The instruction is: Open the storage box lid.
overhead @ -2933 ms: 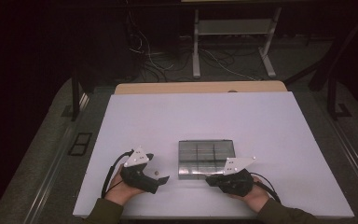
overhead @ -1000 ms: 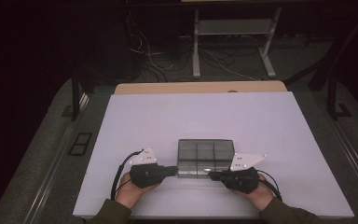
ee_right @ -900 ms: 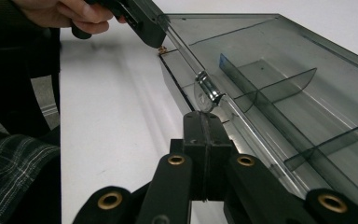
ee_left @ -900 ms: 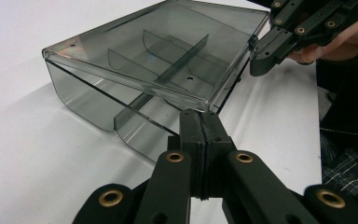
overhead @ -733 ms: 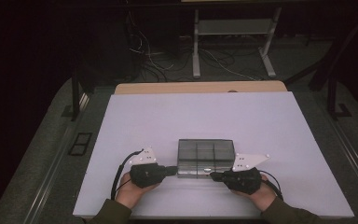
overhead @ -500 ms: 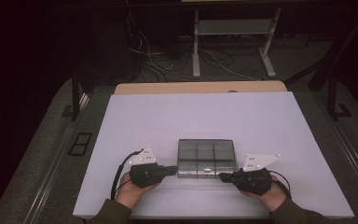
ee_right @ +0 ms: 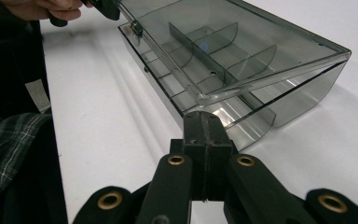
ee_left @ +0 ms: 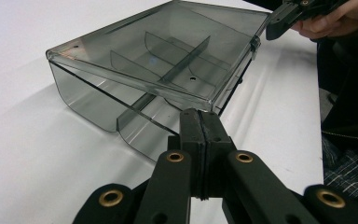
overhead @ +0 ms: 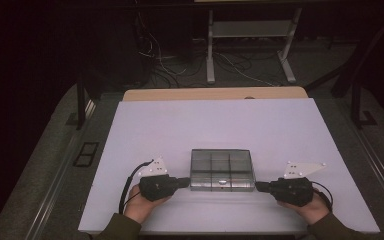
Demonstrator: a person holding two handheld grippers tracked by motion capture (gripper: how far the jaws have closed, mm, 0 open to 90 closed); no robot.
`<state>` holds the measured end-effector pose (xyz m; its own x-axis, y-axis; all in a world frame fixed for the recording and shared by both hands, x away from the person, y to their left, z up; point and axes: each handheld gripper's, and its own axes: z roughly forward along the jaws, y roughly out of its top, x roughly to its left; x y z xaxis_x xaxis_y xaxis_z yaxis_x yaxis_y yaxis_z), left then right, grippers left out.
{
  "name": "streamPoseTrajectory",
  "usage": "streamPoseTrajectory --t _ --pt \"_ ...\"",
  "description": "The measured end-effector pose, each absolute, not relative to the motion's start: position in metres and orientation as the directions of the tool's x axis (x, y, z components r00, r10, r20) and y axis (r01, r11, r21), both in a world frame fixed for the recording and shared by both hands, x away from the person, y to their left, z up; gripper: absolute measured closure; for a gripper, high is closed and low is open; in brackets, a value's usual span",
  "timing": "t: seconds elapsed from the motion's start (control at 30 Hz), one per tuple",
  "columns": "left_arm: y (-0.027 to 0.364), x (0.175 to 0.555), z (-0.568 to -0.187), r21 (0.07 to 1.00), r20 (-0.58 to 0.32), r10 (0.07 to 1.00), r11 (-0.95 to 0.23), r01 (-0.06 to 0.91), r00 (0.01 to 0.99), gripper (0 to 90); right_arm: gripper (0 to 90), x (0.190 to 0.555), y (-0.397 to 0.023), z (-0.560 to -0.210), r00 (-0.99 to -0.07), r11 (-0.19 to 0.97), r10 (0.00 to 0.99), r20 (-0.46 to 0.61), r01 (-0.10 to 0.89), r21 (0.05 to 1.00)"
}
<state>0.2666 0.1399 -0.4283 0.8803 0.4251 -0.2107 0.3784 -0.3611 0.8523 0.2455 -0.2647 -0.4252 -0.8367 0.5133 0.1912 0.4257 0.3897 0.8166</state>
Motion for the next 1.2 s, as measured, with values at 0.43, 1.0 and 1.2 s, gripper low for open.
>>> streamPoseTrajectory --t 0.43,1.0,1.2 --pt "0.141 0.269 -0.434 0.819 -0.19 0.462 -0.413 0.4 0.866 89.0 89.6 0.249 -0.263 -0.424 -0.832 0.371 0.52 0.195 0.425 0.826" --pt "0.133 0.271 -0.442 0.781 -0.206 0.448 -0.461 0.423 0.87 89.1 89.6 0.253 -0.265 -0.415 -0.829 0.338 0.531 0.178 0.399 0.852" --pt "0.135 0.27 -0.441 0.792 -0.206 0.452 -0.444 0.419 0.868 86.9 89.6 0.256 -0.266 -0.411 -0.828 0.326 0.533 0.175 0.392 0.86"
